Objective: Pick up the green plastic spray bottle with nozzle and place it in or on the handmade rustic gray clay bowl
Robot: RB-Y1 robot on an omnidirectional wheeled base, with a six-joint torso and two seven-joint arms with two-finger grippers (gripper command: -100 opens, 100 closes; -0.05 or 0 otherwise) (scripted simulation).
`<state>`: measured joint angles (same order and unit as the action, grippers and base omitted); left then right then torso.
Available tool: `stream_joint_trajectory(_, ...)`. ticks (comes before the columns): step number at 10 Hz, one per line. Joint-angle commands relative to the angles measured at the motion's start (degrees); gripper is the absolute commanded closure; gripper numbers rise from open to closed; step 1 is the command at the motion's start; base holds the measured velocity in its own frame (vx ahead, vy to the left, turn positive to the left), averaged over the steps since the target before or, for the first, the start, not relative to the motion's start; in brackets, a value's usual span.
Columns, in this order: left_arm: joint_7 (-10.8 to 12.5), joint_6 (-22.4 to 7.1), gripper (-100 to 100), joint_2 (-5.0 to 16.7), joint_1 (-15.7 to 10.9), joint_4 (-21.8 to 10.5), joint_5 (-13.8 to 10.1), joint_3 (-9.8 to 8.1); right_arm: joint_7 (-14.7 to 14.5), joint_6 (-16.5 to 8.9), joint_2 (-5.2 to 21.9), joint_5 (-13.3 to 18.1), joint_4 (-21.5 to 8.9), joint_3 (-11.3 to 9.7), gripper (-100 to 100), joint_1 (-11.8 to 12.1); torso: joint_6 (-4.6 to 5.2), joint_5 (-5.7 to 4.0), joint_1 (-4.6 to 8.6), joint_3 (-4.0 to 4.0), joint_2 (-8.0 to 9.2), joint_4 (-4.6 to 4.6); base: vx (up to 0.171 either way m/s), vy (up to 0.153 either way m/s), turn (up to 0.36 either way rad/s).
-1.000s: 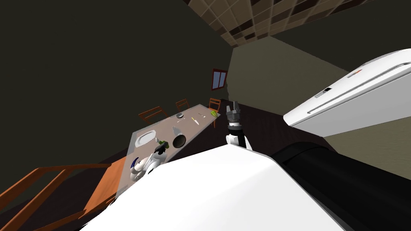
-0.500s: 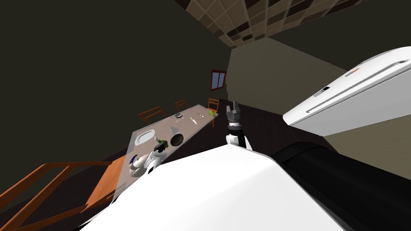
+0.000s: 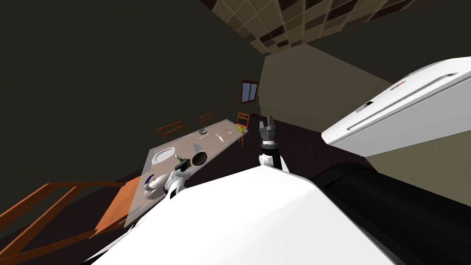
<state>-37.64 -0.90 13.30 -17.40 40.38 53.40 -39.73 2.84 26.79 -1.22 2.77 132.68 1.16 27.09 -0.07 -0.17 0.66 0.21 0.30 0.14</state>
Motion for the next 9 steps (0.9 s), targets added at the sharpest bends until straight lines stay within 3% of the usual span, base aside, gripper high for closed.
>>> stream_joint_trajectory(1, -1.1, -0.4, 100, -0.9, -1.4, 1.7, 0.1, -1.3, 0.0, 0.0, 0.0, 0.0, 0.0, 0.0, 0, 0.0, 0.0, 0.0, 0.0, 0.0, 0.0, 0.0, -0.07, -0.161, 0.011)
stream_joint_trajectory(4, -0.4, 2.5, 100, -1.3, -2.0, 3.9, 0.9, -2.31, 0.0, 0.0, 0.0, 0.0, 0.0, 0.0, 0, 0.0, 0.18, 0.02, 0.1, -0.1, -0.19, -0.01, -0.025, -0.15, 0.021)
stream_joint_trajectory(5, -0.4, 2.5, 100, -1.3, -2.0, 3.9, 0.9, -3.44, 0.0, 0.0, 0.0, 0.0, 0.0, 0.0, 0, 0.0, 0.26, 0.06, 0.1, -0.16, -0.29, -0.04, -0.002, -0.1, 0.001)
stream_joint_trajectory(7, -0.4, 2.5, 100, -1.3, -2.0, 3.9, 0.9, -2.31, 0.0, 0.0, 0.0, 0.0, 0.0, 0.0, 0, 0.0, 0.31, 0.18, -0.34, -0.24, -0.42, -0.08, 0.005, -0.01, -0.008)
stream_joint_trajectory(8, 0.3, 4.7, 100, -1.2, -1.9, 5.0, 1.9, -2.7, 0.0, 0.0, 0.0, 0.0, 0.0, 0.0, 0, 0.0, 0.32, 0.24, -0.54, -0.26, -0.45, -0.09, 0.007, -0.058, 0.034)
stream_joint_trajectory(9, 0.3, 4.7, 100, -1.2, -1.9, 5.0, 1.9, -2.7, 0.0, 0.0, 0.0, 0.0, 0.0, 0.0, 0, 0.0, 0.34, 0.2, -0.35, -0.26, -0.46, -0.07, -0.003, -0.09, 0.031)
